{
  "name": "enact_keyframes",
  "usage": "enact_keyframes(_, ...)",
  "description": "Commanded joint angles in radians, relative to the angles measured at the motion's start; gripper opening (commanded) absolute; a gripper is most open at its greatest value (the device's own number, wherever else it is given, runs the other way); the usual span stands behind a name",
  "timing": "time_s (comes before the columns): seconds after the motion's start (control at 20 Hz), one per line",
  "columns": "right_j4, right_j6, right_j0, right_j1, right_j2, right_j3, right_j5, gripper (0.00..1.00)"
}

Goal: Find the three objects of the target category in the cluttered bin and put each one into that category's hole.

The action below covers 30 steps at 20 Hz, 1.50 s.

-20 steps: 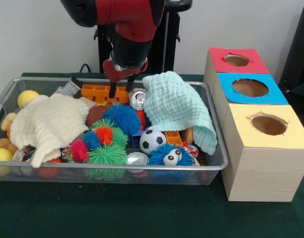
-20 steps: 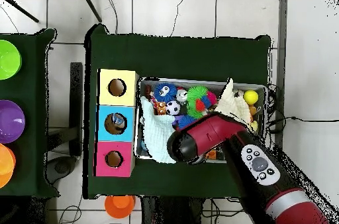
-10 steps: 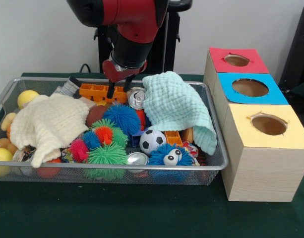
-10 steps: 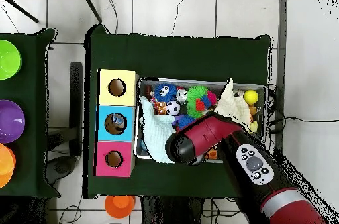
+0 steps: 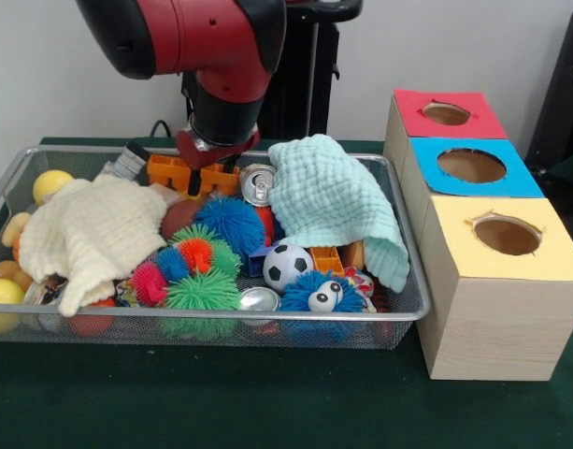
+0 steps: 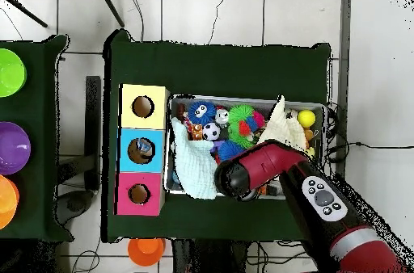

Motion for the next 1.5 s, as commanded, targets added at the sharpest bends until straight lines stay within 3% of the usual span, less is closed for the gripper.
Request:
enact_keyframes(0.05, -0.054, -0.210, -0.003, 0.066, -0.053, -0.103, 0.088, 1.00)
enact_keyframes(0.25, -0.067, -0.228, 0.014, 0.065, -0.074, -0.117, 0.121, 1.00)
enact_keyframes(0.5, -0.161, -0.244, 0.075, 0.025, -0.136, -0.162, 0.156, 1.00)
enact_keyframes(1.05, -0.219, -0.256, 0.152, -0.005, -0.199, -0.180, 0.182, 1.00)
enact_keyframes(1.15, -0.212, -0.266, 0.149, -0.010, -0.197, -0.181, 0.181, 1.00)
enact_keyframes(1.5, -0.056, -0.288, 0.006, -0.033, -0.080, -0.079, 0.023, 1.00)
